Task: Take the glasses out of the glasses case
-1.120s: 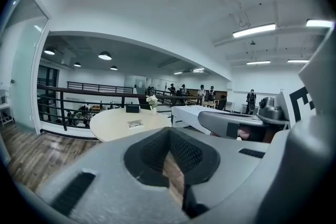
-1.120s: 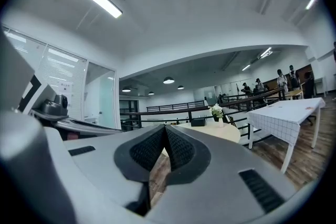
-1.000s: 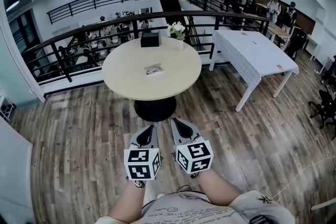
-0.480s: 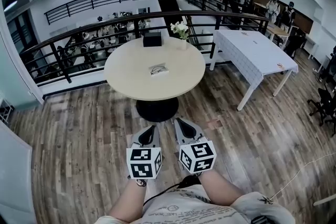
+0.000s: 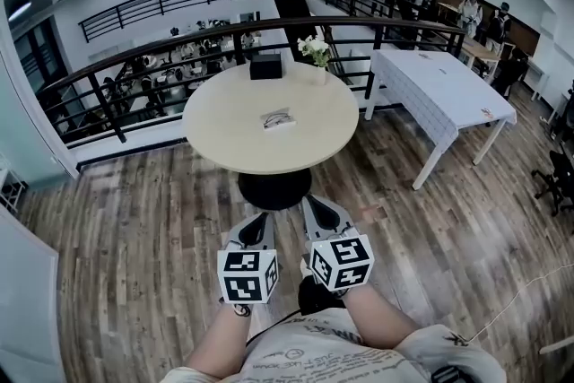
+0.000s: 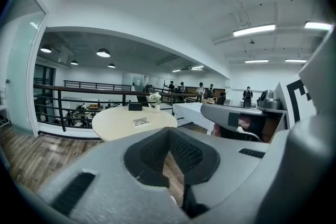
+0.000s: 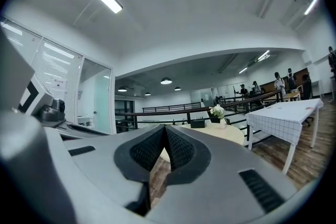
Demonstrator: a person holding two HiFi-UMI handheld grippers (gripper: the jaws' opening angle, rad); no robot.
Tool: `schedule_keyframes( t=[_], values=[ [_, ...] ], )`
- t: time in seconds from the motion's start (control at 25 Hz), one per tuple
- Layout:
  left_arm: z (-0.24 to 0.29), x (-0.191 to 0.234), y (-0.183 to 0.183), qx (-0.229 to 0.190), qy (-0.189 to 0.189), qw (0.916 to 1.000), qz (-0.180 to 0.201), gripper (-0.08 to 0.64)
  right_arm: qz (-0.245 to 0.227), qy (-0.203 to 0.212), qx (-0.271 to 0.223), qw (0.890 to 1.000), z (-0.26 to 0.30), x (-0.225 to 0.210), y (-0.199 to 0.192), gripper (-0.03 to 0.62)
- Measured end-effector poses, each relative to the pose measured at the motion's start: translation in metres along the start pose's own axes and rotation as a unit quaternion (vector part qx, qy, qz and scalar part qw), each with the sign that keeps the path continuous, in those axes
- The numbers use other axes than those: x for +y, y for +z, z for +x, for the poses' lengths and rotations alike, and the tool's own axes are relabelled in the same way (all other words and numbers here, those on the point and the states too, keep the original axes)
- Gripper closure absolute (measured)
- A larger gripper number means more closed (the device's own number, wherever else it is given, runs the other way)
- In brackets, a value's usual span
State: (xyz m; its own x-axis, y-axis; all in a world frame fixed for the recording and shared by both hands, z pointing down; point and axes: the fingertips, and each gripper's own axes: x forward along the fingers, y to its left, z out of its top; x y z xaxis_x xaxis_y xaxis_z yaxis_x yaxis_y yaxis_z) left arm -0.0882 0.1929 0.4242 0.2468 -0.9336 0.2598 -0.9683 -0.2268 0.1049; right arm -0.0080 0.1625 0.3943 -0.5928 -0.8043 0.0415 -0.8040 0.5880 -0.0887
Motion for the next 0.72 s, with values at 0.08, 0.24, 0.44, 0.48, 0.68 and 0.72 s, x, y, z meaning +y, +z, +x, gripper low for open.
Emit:
schedule_keyframes(
  t=[0.08,0.24,0.44,0.48,0.68,0.72],
  values=[
    [0.008,0.006,0.000,0.001,0.002,1.0000,0.006,0.548,0.000,0.002,-0.002,1.000,0.009,-0.003,-0.002,0.577],
    [0.029,0.023,0.002,-0.008,0.011,0.9999,-0.004,0.548,0.000,0.009,-0.004,1.000,0.034,-0.011,-0.007,0.577],
    [0.072,0.035,0.000,-0.007,0.008,0.9999,-0.008,0.548,0.003,0.015,-0.003,1.000,0.071,-0.032,-0.017,0.577],
    [0.079,0.037,0.003,-0.009,0.008,0.9999,-0.007,0.548,0.007,0.016,-0.006,1.000,0.078,-0.037,-0.017,0.577],
    [0.114,0.049,0.017,-0.014,0.008,0.9999,-0.003,0.548,0.016,0.027,-0.022,0.999,0.114,-0.054,-0.007,0.577],
    [0.121,0.052,0.020,-0.014,0.008,0.9999,-0.003,0.548,0.016,0.028,-0.024,0.999,0.120,-0.058,-0.005,0.577]
  ],
)
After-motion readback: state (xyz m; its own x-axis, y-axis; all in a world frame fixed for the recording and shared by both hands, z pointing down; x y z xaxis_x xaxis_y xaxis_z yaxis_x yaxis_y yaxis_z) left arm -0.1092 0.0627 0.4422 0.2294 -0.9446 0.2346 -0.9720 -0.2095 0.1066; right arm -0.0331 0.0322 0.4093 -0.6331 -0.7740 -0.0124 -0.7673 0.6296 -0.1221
